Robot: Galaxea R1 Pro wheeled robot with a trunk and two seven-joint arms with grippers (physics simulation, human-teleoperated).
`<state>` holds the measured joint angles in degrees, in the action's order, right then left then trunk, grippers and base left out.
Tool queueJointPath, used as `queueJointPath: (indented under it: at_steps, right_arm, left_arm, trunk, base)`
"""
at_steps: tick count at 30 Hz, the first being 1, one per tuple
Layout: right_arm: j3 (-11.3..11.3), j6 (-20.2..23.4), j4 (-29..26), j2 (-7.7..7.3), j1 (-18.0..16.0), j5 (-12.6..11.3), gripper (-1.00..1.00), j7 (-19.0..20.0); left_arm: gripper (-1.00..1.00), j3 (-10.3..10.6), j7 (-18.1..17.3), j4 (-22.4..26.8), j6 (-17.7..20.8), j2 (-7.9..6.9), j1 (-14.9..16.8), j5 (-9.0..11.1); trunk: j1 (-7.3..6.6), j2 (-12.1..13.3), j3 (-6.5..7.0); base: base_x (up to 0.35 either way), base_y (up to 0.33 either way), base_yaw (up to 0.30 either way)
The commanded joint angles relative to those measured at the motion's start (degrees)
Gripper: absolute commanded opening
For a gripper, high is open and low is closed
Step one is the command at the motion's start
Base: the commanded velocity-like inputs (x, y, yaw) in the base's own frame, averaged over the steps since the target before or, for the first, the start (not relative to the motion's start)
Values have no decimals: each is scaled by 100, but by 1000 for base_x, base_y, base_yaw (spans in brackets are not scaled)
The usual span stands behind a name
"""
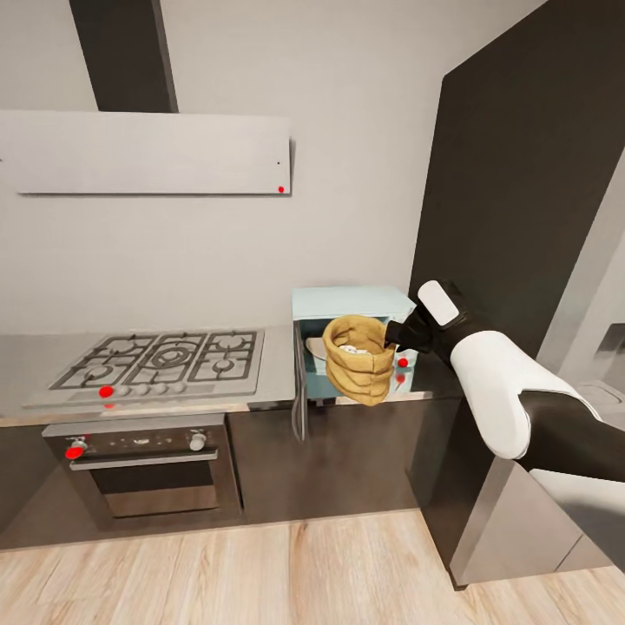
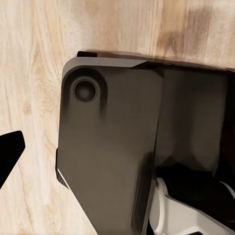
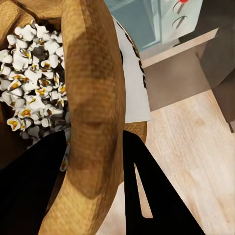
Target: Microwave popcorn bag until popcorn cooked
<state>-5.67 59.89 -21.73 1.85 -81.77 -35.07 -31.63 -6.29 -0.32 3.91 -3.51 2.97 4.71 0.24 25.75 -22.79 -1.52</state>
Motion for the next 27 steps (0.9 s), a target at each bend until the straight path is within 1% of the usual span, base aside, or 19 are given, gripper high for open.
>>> queueJointPath:
  at_steps: [1,4,27]
  right_arm:
    - [-40,11,-7,1,-5,-37,-100,-53]
    - [-40,11,-7,-8,-5,-35,-100,-53]
    - [-41,11,108,-9,-5,-44,-100,-36]
  left_arm:
    - [100,-36,-3,-6,-18,2,4,2]
    - [100,-27,-3,-6,-18,2,-1,2]
    - [100,-73,-12,-12,-18,2,4,11]
  trunk:
    - [4,-13,-14]
    - [4,-13,-14]
    - [509,-936,-427]
  base:
    - [0,0,0]
    - [0,0,0]
    - [0,0,0]
